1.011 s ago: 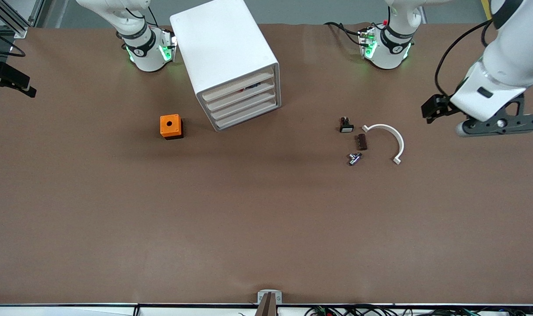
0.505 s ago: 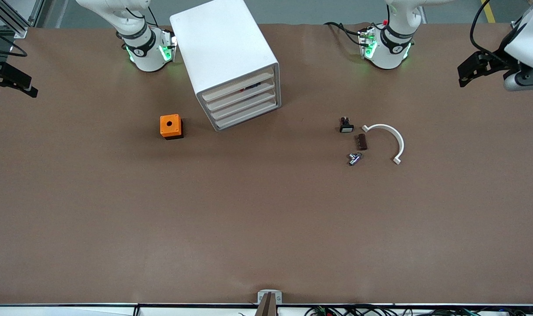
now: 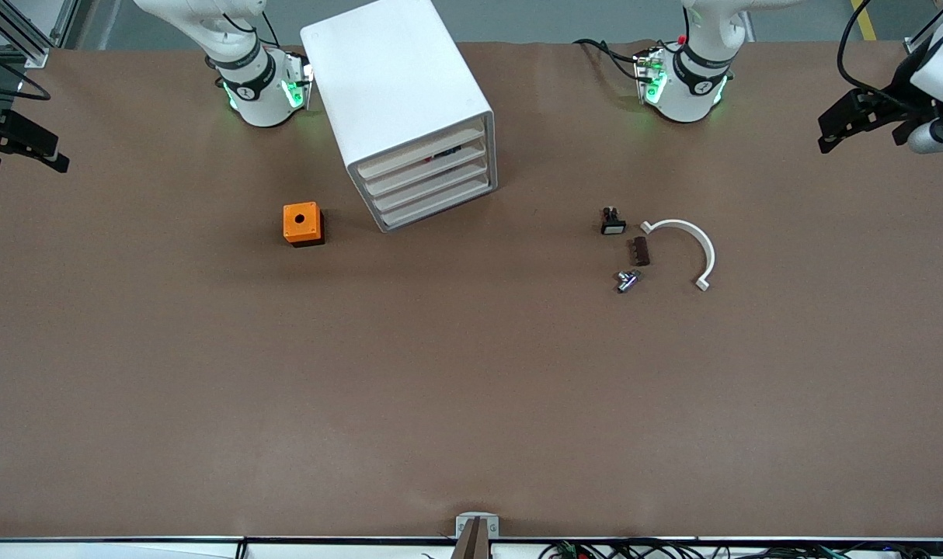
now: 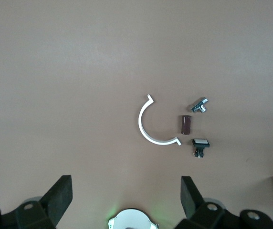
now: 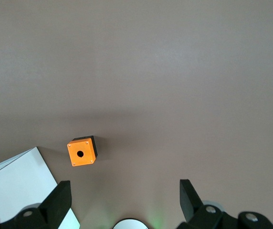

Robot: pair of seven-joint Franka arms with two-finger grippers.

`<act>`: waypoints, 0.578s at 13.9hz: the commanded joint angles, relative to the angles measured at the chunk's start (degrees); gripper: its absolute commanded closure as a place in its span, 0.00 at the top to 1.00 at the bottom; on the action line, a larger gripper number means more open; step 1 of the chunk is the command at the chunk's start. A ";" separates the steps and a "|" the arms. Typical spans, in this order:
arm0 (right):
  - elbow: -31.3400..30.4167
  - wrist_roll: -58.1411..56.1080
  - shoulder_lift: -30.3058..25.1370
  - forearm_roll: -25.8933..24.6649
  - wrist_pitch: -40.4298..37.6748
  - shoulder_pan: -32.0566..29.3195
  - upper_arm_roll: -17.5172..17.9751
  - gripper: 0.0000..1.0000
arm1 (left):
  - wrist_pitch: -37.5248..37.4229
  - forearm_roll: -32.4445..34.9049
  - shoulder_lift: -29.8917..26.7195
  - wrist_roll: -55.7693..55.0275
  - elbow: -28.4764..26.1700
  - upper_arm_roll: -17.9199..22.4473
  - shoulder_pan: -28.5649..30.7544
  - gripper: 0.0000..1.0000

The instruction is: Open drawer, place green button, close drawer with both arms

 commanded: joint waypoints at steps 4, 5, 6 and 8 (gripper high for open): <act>-1.84 0.52 -1.66 0.53 1.01 0.91 -0.13 1.00 | -3.98 0.17 4.88 1.01 8.42 0.66 -0.55 1.00; -1.75 0.52 -1.66 0.53 1.01 0.91 -0.13 1.00 | -3.97 0.17 4.62 1.01 8.33 0.75 -0.81 1.00; -1.75 0.52 -1.66 0.53 0.93 0.91 -0.13 1.00 | -3.80 0.08 4.70 1.01 8.33 0.92 -1.08 1.00; -1.49 0.52 -1.66 0.62 1.10 1.00 -0.13 1.00 | -1.44 -0.44 4.70 1.01 7.02 0.75 -0.73 1.00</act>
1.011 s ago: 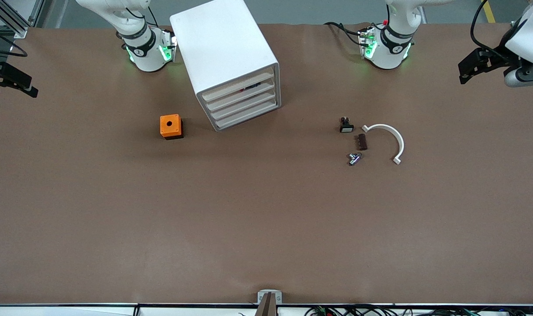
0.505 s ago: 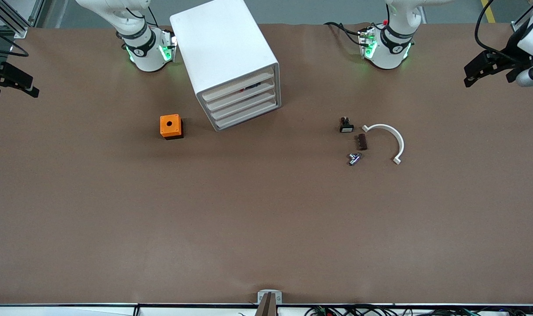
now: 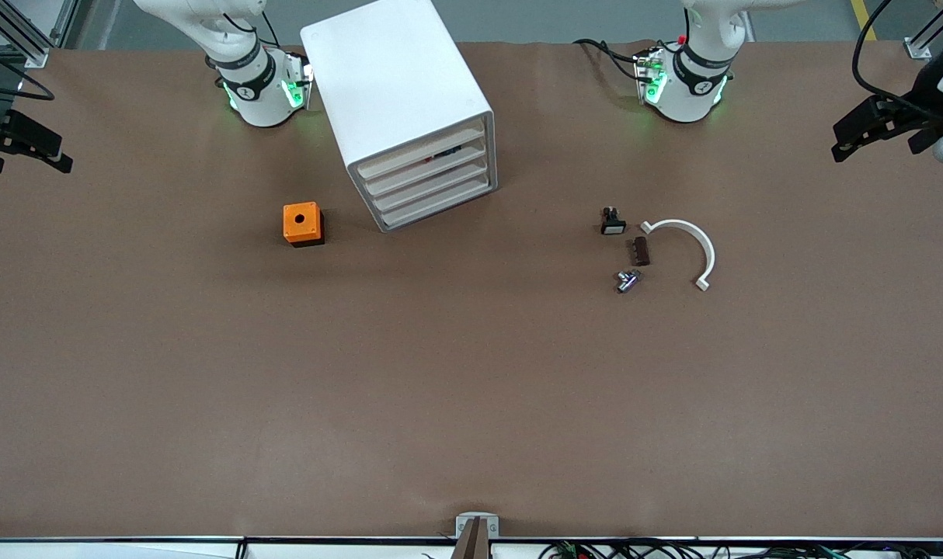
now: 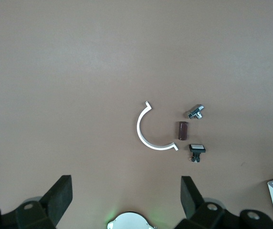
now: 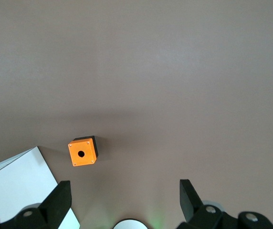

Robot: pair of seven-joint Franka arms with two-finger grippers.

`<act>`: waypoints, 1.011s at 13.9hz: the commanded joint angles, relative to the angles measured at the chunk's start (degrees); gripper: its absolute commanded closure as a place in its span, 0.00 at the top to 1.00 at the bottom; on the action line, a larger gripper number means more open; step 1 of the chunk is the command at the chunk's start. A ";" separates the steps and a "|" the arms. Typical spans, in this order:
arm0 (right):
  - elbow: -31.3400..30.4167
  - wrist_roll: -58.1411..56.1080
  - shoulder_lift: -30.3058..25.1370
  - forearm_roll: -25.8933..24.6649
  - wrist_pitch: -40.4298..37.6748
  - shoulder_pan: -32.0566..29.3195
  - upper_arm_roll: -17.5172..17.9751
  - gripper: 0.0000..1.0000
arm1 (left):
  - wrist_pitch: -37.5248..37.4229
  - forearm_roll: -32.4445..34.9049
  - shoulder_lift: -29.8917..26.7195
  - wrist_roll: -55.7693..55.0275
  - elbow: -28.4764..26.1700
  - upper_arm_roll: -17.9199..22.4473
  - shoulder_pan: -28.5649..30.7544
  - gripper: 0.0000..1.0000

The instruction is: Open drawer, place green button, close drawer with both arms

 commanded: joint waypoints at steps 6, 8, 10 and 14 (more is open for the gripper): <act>-0.72 0.52 -1.66 0.62 0.79 3.52 -0.05 1.00 | 4.03 -0.89 -0.74 0.99 -1.61 0.65 -0.30 1.00; -0.72 0.52 -1.66 0.62 0.70 3.52 -0.05 1.00 | 4.47 -1.59 -1.00 0.99 -1.61 0.65 1.01 1.00; -0.72 0.52 -1.66 0.62 0.70 3.52 -0.05 1.00 | 4.47 -3.78 -1.00 1.08 -1.52 0.65 2.59 1.00; -0.81 0.52 -1.66 0.53 0.61 3.44 -0.22 1.00 | 4.21 -2.74 -0.56 1.08 -1.52 0.30 2.42 1.00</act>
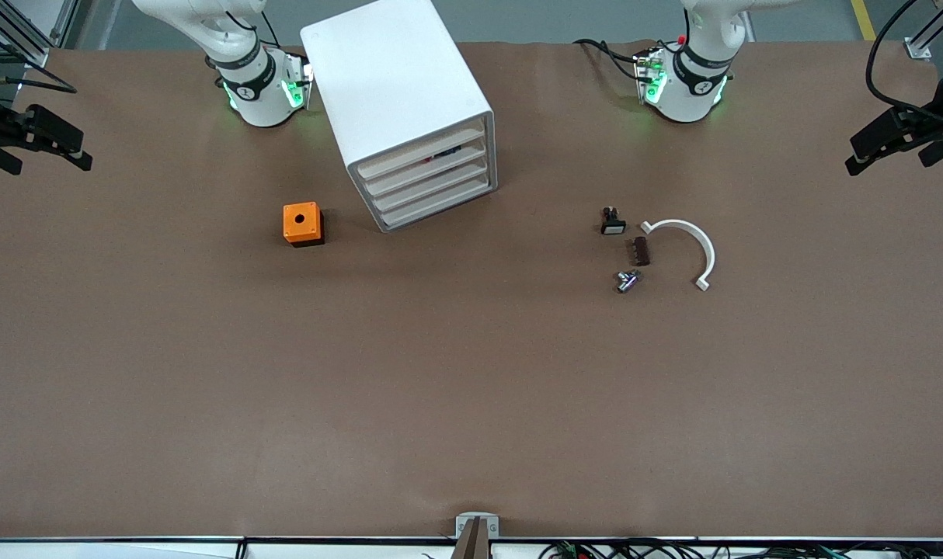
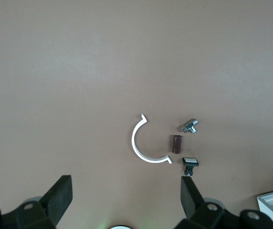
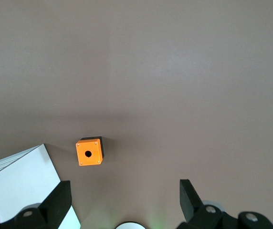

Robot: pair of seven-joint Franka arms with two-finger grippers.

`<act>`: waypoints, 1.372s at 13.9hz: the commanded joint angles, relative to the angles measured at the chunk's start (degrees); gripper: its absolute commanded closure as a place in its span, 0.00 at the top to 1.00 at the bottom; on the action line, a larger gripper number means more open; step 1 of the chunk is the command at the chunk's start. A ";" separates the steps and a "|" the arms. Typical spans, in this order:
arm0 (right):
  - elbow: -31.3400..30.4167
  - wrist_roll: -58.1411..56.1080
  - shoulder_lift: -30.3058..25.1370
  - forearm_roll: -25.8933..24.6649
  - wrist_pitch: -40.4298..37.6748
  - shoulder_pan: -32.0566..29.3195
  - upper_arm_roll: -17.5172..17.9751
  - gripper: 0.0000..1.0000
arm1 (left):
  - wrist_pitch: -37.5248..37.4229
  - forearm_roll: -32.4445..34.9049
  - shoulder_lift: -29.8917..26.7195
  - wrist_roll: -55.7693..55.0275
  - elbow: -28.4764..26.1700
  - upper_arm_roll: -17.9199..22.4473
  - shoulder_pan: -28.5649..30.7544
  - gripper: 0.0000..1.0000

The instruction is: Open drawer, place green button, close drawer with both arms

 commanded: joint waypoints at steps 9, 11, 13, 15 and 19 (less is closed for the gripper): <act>-0.82 0.51 -1.03 0.43 0.34 0.21 -0.33 1.00 | -1.49 1.32 -0.81 0.94 -0.69 -1.52 0.06 1.00; -0.82 0.51 -1.03 0.43 0.25 0.21 -0.33 1.00 | -1.57 1.32 -0.90 0.94 -0.78 -1.61 -0.03 1.00; -0.82 0.51 -1.12 0.43 0.16 0.21 -0.42 1.00 | -1.75 1.32 -0.99 0.94 -1.04 -1.87 -0.03 1.00; -0.82 0.51 -1.12 0.43 0.08 0.13 -0.33 1.00 | -1.75 1.32 -0.99 0.94 -1.04 -2.40 0.06 1.00; -0.82 0.51 -1.03 0.43 0.16 -0.84 0.28 1.00 | -1.66 1.32 -0.72 1.03 -1.04 -2.40 -0.03 1.00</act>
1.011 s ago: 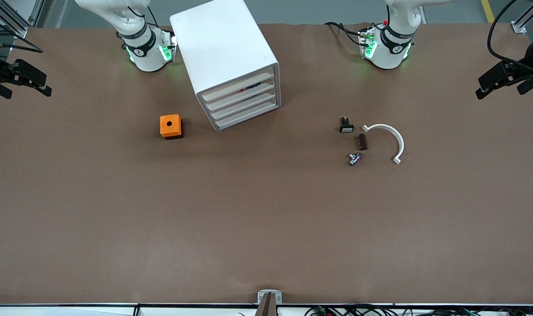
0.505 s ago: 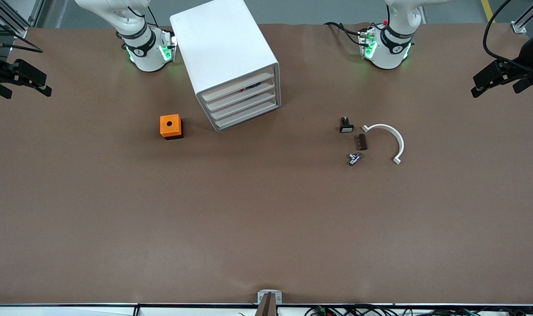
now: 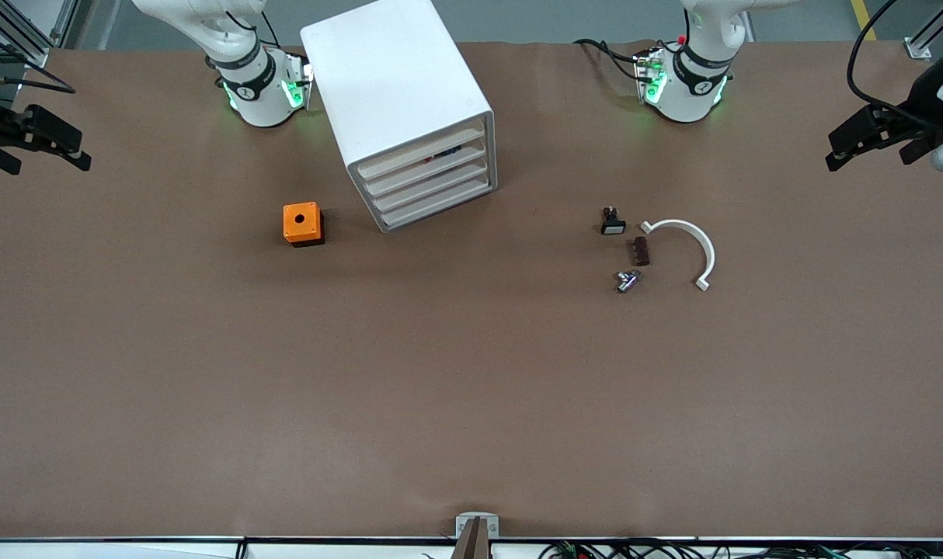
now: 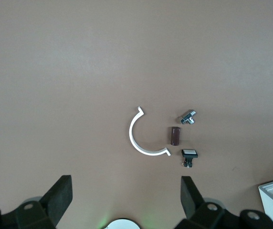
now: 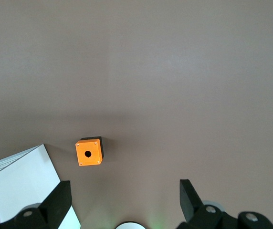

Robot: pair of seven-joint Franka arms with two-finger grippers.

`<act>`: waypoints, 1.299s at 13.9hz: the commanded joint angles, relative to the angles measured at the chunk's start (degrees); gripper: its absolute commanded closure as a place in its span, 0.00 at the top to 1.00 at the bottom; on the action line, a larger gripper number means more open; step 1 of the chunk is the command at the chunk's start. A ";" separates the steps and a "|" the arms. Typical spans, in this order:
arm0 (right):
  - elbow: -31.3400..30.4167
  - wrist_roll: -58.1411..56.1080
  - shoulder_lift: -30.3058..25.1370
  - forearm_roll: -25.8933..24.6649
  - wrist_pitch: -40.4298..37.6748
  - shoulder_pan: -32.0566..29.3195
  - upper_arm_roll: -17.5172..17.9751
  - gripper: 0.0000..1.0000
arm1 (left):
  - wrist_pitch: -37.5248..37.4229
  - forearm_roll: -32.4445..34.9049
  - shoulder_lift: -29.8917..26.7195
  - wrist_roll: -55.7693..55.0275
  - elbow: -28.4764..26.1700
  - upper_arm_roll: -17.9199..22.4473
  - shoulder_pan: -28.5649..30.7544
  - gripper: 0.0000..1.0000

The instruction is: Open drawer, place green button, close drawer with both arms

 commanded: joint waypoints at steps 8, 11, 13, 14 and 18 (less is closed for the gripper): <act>-0.82 0.51 -1.03 0.43 0.08 -3.52 3.45 1.00 | 0.24 1.10 -0.31 1.03 -0.72 -0.53 -0.04 1.00; -0.82 0.51 -1.12 0.43 0.17 -3.52 3.45 1.00 | 0.16 1.10 -0.22 1.03 -0.90 -0.61 -0.13 1.00; -0.82 0.51 -1.03 0.43 0.34 -3.52 3.45 1.00 | 0.07 1.10 -0.30 1.03 -0.90 -0.88 -0.13 1.00; -0.82 0.51 -1.03 0.43 0.43 -3.61 3.37 1.00 | -0.02 1.10 -0.30 1.03 -0.90 -0.96 -0.13 1.00; -0.91 0.51 -1.12 0.52 2.18 -3.70 3.28 1.00 | -0.02 1.10 -0.30 1.03 -1.07 -0.97 -0.13 1.00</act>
